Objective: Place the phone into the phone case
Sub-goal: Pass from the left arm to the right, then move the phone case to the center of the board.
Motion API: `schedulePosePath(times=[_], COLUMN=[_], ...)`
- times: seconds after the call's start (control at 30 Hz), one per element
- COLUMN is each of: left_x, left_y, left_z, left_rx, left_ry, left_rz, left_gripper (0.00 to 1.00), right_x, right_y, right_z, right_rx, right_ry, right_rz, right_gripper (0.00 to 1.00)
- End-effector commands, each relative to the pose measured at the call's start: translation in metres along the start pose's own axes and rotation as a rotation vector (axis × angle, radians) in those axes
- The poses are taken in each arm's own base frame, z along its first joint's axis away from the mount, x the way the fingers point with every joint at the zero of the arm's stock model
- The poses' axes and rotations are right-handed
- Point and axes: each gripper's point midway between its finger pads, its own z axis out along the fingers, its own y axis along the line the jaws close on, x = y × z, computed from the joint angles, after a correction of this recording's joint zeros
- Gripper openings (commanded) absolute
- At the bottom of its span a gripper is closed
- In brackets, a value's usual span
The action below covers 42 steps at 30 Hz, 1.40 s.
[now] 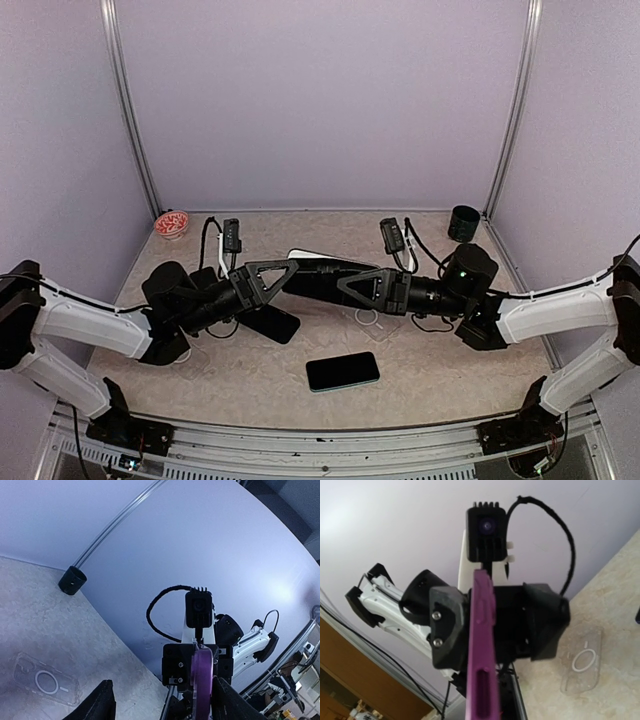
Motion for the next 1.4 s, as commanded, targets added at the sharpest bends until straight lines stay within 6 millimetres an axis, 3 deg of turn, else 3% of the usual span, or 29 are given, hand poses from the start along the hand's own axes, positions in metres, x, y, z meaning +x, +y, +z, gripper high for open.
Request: schedulePosePath(times=[0.0,0.07,0.13,0.4,0.6,0.97,1.37], left_x=[-0.005,-0.008,-0.009,-0.017,-0.025,-0.006,-0.002], left_y=[0.015,0.018,0.021,0.052,0.088,0.150,0.198], left_z=[-0.012,-0.018,-0.021,-0.038,-0.053,-0.070,-0.072], left_rx=[-0.076,-0.093,-0.108,-0.308,-0.477,-0.661,-0.843], left_ry=[-0.017,-0.029,-0.031,-0.032,0.007,0.087,0.127], left_rz=[0.034,0.042,0.046,0.085,0.095,0.052,0.075], left_gripper=[0.71,0.90,0.99,0.99,0.99,0.99,0.99], right_x=[-0.010,-0.011,-0.011,-0.007,-0.002,-0.001,0.005], right_y=[0.015,0.013,0.012,-0.011,-0.028,-0.043,-0.052], right_z=[-0.007,-0.009,-0.012,-0.014,-0.017,-0.032,-0.038], right_rx=[-0.002,0.022,0.038,0.182,0.262,0.362,0.414], right_ry=[-0.042,-0.048,-0.055,-0.012,-0.005,-0.037,-0.024], right_rz=[-0.062,-0.067,-0.070,-0.035,0.005,0.007,0.031], right_gripper=[0.00,0.00,0.00,0.00,0.00,0.00,0.00])
